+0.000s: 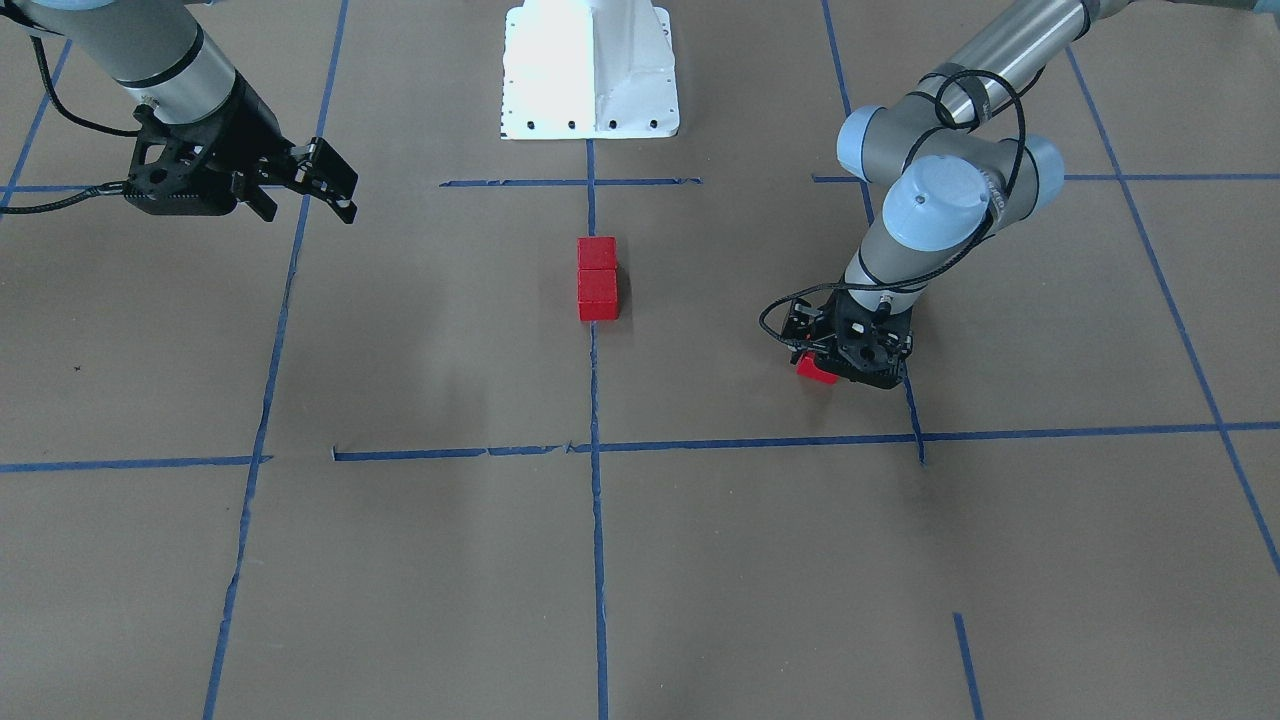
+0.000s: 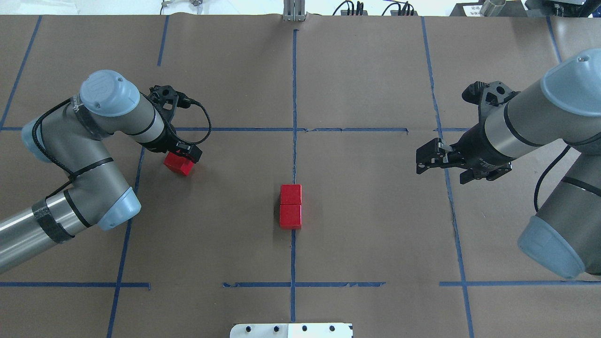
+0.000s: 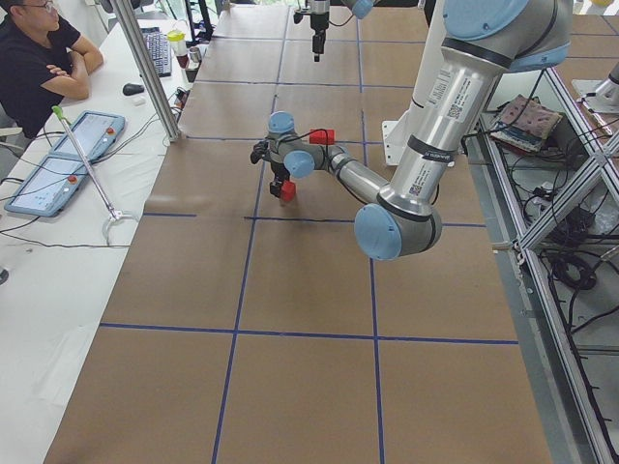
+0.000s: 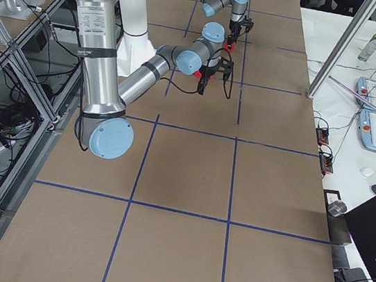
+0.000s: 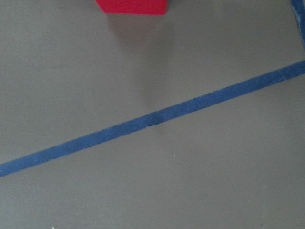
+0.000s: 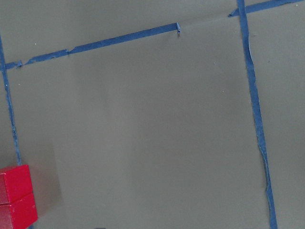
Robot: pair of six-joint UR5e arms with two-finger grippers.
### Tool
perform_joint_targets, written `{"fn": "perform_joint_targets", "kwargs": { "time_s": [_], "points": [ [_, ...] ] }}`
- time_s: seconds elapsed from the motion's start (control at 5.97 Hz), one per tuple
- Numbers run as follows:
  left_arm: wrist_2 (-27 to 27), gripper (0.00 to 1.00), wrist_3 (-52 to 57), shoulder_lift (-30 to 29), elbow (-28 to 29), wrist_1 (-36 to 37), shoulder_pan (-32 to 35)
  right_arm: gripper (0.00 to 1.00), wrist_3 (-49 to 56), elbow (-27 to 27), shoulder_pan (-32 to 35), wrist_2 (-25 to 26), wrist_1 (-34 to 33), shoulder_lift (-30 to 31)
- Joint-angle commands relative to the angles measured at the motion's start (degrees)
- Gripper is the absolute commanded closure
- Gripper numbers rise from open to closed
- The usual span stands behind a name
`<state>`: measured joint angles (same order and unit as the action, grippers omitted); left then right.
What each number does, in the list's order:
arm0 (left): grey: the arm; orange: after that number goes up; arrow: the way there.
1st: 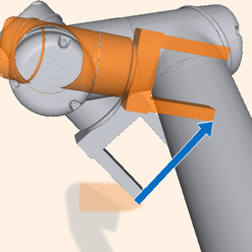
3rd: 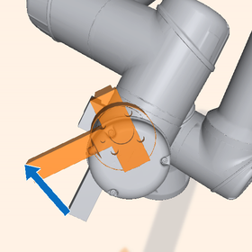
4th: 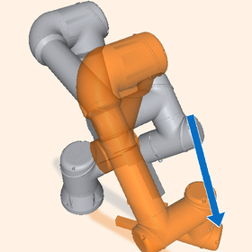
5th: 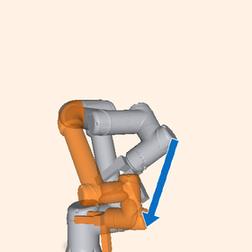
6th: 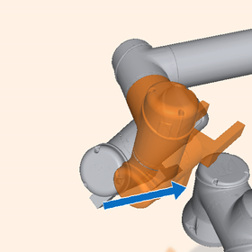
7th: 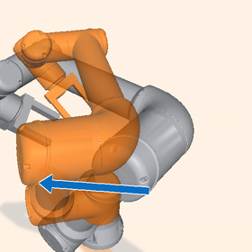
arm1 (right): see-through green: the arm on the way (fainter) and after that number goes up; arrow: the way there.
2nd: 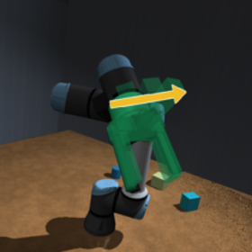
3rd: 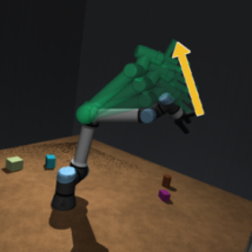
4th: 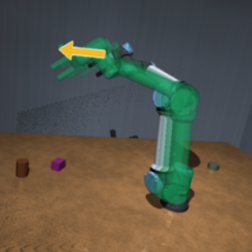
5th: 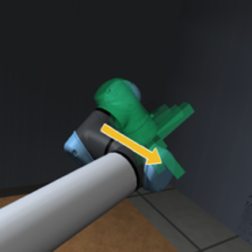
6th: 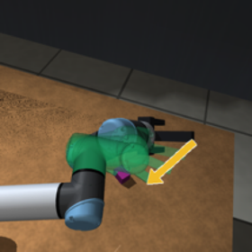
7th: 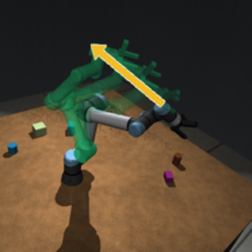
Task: Form red blocks into L shape at center
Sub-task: 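Lower the left gripper and grasp the last red cube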
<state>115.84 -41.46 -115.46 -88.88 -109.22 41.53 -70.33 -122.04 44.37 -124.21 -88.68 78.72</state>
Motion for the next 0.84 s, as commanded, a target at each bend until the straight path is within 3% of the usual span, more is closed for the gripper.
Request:
{"fn": "perform_joint_targets", "kwargs": {
  "time_s": [0.0,0.34,0.5,0.67],
  "points": [
    [-0.43,1.00,-0.28,-0.03,-2.33,0.84,0.04,0.00,-0.07,0.31,-0.25,0.02,0.09,0.11],
    [-2.80,1.00,-12.50,-2.74,-8.48,11.52,0.04,0.00,-0.07,0.14,-0.25,-0.07,0.09,-0.24],
    [-3.07,1.00,-32.95,-4.67,-10.25,15.84,-1.18,0.00,-0.07,0.23,-0.25,0.02,0.09,-0.24],
    [-7.51,1.00,-52.38,-4.77,-12.70,16.32,-5.80,0.00,-0.07,0.23,-0.25,0.02,0.09,-0.15]
  ]
}}
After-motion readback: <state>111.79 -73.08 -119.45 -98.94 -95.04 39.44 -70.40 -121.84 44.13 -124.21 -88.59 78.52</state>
